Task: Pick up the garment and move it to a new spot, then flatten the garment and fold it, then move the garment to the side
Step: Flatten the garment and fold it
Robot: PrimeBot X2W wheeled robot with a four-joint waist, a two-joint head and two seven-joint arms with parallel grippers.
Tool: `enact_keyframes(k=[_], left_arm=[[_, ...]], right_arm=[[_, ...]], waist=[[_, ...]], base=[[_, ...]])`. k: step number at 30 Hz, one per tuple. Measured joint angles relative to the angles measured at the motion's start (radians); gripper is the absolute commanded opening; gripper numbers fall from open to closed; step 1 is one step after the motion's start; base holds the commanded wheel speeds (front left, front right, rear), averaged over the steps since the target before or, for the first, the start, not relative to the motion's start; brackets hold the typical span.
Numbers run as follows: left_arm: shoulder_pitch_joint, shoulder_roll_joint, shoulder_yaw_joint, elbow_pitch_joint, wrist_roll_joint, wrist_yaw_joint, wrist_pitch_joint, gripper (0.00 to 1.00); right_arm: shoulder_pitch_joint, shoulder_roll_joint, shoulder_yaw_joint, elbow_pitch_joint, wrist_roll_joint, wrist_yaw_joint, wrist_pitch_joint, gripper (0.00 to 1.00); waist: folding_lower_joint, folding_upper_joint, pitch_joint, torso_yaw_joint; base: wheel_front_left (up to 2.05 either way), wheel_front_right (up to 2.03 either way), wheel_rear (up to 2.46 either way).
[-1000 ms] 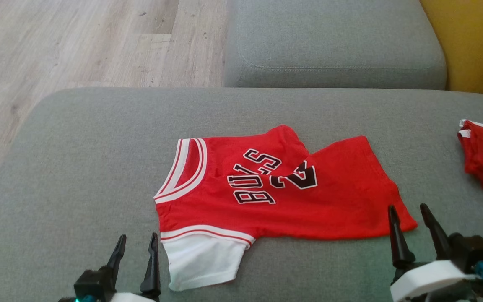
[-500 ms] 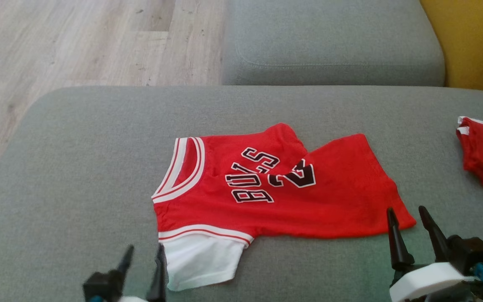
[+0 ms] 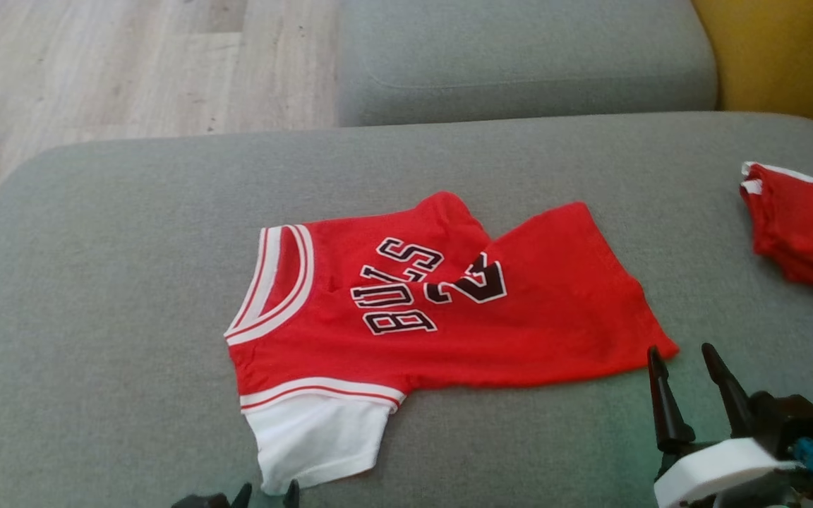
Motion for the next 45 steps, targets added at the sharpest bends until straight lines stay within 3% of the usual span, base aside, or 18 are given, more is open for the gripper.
enact_keyframes(k=[5, 6, 7, 9, 10, 16, 23, 30, 34, 35, 36, 38, 45], left_arm=[[-0.038, -0.027, -0.001, 0.059, -0.007, -0.04, -0.024, 0.97], [-0.047, -0.035, -0.001, 0.068, -0.007, -0.047, -0.029, 0.82], [-0.055, -0.043, -0.003, 0.077, -0.007, -0.053, -0.034, 0.51], [-0.067, -0.055, -0.01, 0.1, -0.007, -0.062, -0.034, 0.22], [-0.072, -0.059, -0.015, 0.111, -0.007, -0.071, -0.035, 0.0], [-0.075, -0.068, -0.028, 0.134, -0.005, -0.086, -0.056, 0.0], [-0.111, -0.063, -0.027, 0.119, 0.014, -0.084, -0.087, 0.0], [-0.132, -0.055, -0.027, 0.062, 0.034, -0.067, -0.088, 0.0], [-0.137, -0.047, -0.026, 0.031, 0.039, -0.055, -0.095, 0.0], [-0.137, -0.044, -0.026, 0.027, 0.039, -0.05, -0.095, 0.0], [-0.137, -0.04, -0.026, 0.021, 0.039, -0.05, -0.095, 0.0], [-0.136, -0.033, -0.026, 0.01, 0.039, -0.047, -0.095, 0.0], [-0.135, -0.021, -0.002, -0.081, 0.037, -0.041, -0.115, 0.0]], right_arm=[[0.0, 0.0, -0.028, 0.002, -0.023, 0.0, 0.011, 1.0], [0.0, 0.0, -0.038, 0.004, -0.03, 0.0, 0.02, 1.0], [-0.001, 0.0, -0.047, 0.011, -0.037, 0.0, 0.021, 1.0], [-0.003, 0.0, -0.066, 0.024, -0.05, 0.0, 0.032, 1.0], [-0.004, 0.0, -0.076, 0.034, -0.058, 0.0, 0.04, 1.0], [-0.038, 0.001, -0.143, 0.111, -0.103, 0.0, 0.085, 1.0], [-0.194, 0.001, -0.213, 0.283, -0.139, 0.0, 0.123, 1.0], [-0.311, 0.001, -0.226, 0.473, -0.167, 0.0, 0.181, 1.0], [-0.353, -0.002, -0.226, 0.517, -0.171, 0.0, 0.216, 0.99], [-0.361, -0.003, -0.222, 0.525, -0.161, 0.0, 0.225, 0.78], [-0.366, -0.003, -0.218, 0.532, -0.149, 0.0, 0.231, 0.44], [-0.37, -0.003, -0.203, 0.539, -0.131, 0.0, 0.239, 0.0], [-0.352, -0.001, -0.15, 0.498, 0.003, 0.0, 0.239, 0.0]], waist=[[0.0, 0.0, 0.011, -0.013], [0.0, 0.0, 0.012, -0.013], [0.0, 0.0, 0.012, -0.011], [0.0, 0.0, 0.013, -0.006], [0.0, 0.0, 0.014, -0.003], [0.0, 0.0, 0.021, 0.016], [0.0, 0.0, 0.059, 0.048], [0.0001, 0.0, 0.103, 0.083], [0.0001, 0.0, 0.109, 0.095], [0.0001, 0.0, 0.107, 0.095], [0.0, 0.0, 0.105, 0.094], [0.0001, 0.0, 0.099, 0.091], [0.0, 0.0, 0.053, 0.072]], base=[[0.0, 0.0, 0.0], [0.0, 0.0, 0.0], [0.0, 0.0, 0.0], [0.0, 0.0, 0.0], [0.0, 0.0, 0.0], [0.0, 0.0, 0.0], [0.0, 0.0, 0.0], [0.0, 0.0, 0.0], [0.0, 0.0, 0.0], [0.0, 0.0, 0.0], [0.0, 0.0, 0.0], [0.0, 0.0, 0.0], [0.0, 0.0, 0.0]])
